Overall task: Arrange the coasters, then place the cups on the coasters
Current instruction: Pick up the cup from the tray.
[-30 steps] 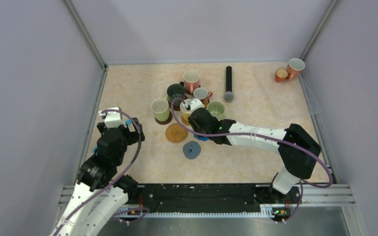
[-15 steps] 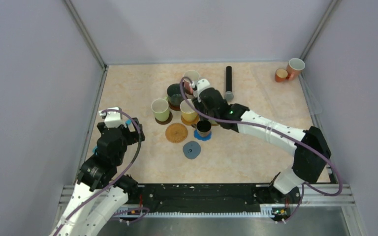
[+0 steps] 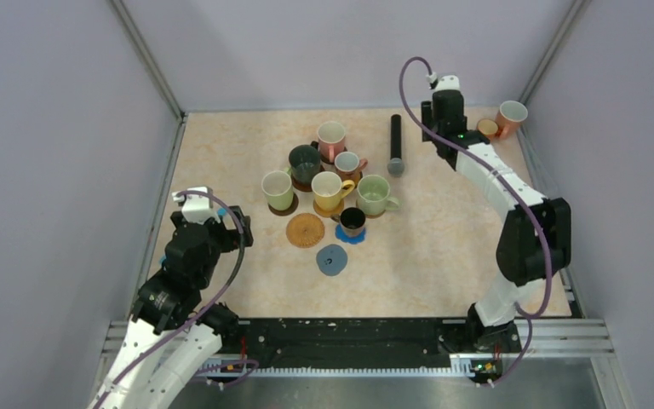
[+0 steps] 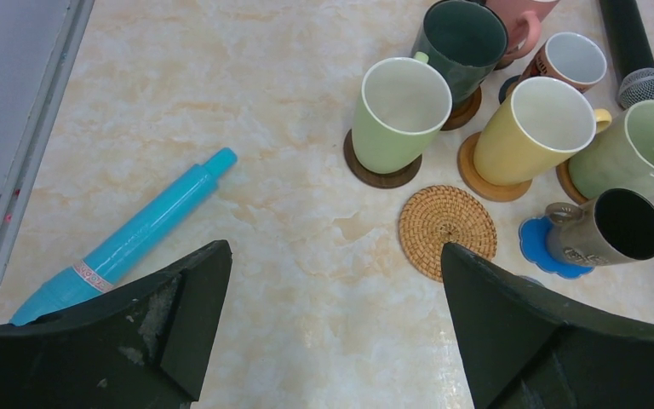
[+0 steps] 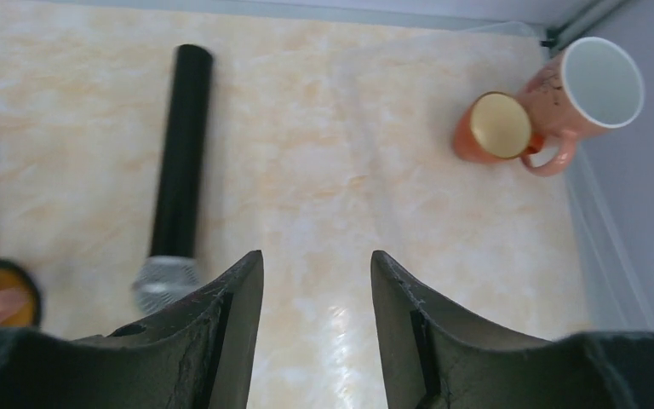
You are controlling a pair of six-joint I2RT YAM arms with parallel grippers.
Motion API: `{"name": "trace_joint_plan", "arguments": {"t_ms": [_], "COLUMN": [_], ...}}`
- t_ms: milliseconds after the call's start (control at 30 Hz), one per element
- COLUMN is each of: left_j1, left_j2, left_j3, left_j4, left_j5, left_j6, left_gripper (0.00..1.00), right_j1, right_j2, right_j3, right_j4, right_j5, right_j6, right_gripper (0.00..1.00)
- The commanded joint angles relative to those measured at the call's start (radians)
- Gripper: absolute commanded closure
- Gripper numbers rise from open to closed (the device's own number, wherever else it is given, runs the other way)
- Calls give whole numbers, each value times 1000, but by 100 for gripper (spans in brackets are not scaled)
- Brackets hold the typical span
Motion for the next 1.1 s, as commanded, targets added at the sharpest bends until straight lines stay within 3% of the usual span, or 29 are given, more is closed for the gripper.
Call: {"name": "trace_joint_plan", "arguments": {"t_ms": [0, 267, 567, 1067], "left_j1": [-2, -2, -2, 1], "left_j2": [19, 6, 32, 53], "left_j3": [19, 17, 17, 21], "left_j4": [42, 38, 48, 33], "left_j5": [47, 3, -24, -73], "left_j6": [12, 9, 14, 10], "left_gripper": [1, 1, 1, 1], "right_j1": [-108, -269, -313, -382], "right_j2": [124, 479, 710, 759], "right_j3": [104, 484, 776, 716], "right_j4": [82, -9, -75, -89], "right_j5": [27, 23, 6, -36], "right_j6": [-71, -88, -141, -85], "right_gripper": [48, 45, 49, 56]}}
